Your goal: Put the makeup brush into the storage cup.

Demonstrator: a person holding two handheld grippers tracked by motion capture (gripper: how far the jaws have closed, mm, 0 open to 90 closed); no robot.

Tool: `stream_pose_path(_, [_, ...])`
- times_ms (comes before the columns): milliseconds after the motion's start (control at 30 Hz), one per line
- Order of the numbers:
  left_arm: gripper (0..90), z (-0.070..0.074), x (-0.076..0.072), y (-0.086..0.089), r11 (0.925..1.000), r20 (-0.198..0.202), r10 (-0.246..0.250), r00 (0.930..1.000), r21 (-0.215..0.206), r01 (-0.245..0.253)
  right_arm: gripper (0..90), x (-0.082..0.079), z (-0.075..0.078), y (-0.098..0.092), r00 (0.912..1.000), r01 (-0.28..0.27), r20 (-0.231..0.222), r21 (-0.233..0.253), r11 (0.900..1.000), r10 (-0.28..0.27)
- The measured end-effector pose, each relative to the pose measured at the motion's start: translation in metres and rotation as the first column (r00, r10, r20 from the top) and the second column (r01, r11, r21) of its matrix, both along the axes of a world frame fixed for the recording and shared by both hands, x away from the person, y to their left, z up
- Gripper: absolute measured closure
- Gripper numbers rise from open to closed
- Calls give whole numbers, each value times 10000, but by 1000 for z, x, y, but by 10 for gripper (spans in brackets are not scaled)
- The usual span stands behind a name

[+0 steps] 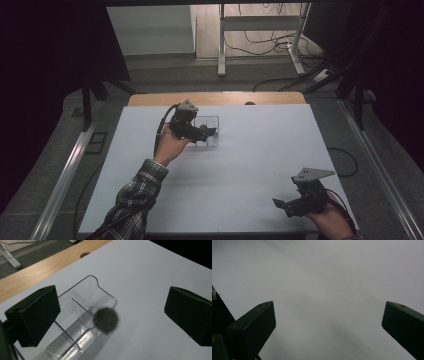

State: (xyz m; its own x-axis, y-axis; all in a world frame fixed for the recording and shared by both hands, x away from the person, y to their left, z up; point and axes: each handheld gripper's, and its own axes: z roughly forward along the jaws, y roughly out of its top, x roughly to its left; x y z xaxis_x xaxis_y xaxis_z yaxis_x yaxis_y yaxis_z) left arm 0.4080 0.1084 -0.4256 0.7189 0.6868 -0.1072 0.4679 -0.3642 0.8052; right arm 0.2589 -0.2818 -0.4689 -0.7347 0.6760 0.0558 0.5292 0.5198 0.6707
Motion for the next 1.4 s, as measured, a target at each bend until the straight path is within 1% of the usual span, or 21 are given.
stream_pose_path(167, [7, -1, -4, 2, 10000, 42, 1, 10000, -32, 0, 0, 0, 0, -1, 10000, 30, 40, 25, 10000, -30])
stream_pose_path(300, [8, 0, -7, 5, 10000, 74, 3, 10000, -69, -2, 0, 1, 0, -2, 9999, 98, -22, 90, 9999, -98])
stream_pose_path(400, [8, -1, -10, 7, 10000, 67, -39, 10000, -37, 39, 0, 1, 2, -3, 10000, 83, 25, 276, 9996, -83])
stream_pose_path(533, [8, -3, -15, 11, 10000, 74, 4, 10000, -61, -4, 0, 1, 2, -3, 9999, 126, 38, 376, 9992, -128])
stream_pose_path(633, [12, -5, -17, 13, 10000, 89, -40, 10000, -40, 40, 0, 1, 1, -3, 9999, 121, -5, 298, 9995, -121])
stream_pose_path(767, [12, -6, -21, 17, 9999, 87, -23, 10000, -124, 24, 0, 1, 0, -2, 9999, 52, -91, 174, 9998, -50])
stream_pose_path(1100, [11, -8, -34, 23, 9997, 220, -21, 9998, -222, 26, 0, 1, -1, -1, 9999, 41, -158, 76, 10000, -39])
stream_pose_path(1300, [12, -12, -41, 24, 9993, 211, -68, 9998, -358, 75, 0, 1, -1, -1, 9998, 51, -166, 79, 10000, -50])
stream_pose_path(1400, [11, -14, -43, 23, 9996, 218, -115, 9997, -244, 121, 0, 1, -1, -1, 9999, 29, -170, 101, 9999, -28])
